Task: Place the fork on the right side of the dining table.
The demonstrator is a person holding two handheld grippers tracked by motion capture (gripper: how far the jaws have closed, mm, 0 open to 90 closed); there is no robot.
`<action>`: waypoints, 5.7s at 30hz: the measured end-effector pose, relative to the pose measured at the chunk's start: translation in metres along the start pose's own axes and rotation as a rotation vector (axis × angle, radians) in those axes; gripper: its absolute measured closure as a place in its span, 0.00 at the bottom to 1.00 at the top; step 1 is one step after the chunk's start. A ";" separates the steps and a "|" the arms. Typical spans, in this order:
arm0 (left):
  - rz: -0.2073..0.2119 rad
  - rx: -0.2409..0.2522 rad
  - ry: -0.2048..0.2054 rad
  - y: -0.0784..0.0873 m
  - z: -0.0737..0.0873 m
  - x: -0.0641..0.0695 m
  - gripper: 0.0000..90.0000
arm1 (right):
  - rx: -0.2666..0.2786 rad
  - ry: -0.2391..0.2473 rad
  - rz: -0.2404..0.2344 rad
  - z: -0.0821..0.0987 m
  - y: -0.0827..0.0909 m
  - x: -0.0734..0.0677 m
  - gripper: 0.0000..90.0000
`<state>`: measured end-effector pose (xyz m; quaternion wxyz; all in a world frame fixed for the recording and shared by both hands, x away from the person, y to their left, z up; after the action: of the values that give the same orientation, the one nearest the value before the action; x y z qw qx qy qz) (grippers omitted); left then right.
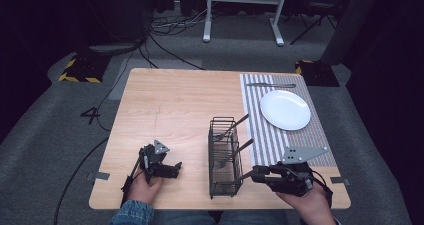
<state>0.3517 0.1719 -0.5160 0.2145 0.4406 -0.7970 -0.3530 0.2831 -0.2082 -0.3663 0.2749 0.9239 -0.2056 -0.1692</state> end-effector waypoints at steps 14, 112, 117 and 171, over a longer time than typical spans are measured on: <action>0.000 0.000 0.000 0.000 0.000 0.000 0.00 | 0.013 0.036 0.020 -0.006 0.004 -0.007 0.96; 0.002 -0.001 -0.003 0.000 -0.001 0.000 0.00 | 0.328 -0.093 0.317 -0.034 0.142 0.081 0.96; 0.002 -0.001 -0.003 0.000 -0.001 0.000 0.00 | 0.305 -0.113 0.351 -0.032 0.130 0.094 0.96; 0.002 -0.001 -0.003 0.000 -0.001 0.000 0.00 | 0.152 -0.340 0.468 0.022 0.058 0.183 0.87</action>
<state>0.3524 0.1718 -0.5159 0.2138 0.4394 -0.7975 -0.3539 0.4139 -0.3486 -0.3869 0.1979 0.8279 -0.4680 -0.2375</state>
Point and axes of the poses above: each handheld gripper's, and its own axes: y roughly backward along the jaws, z roughly out of its underside, x roughly to its right, the point moved 1 cm from there along -y, roughly forward along the jaws
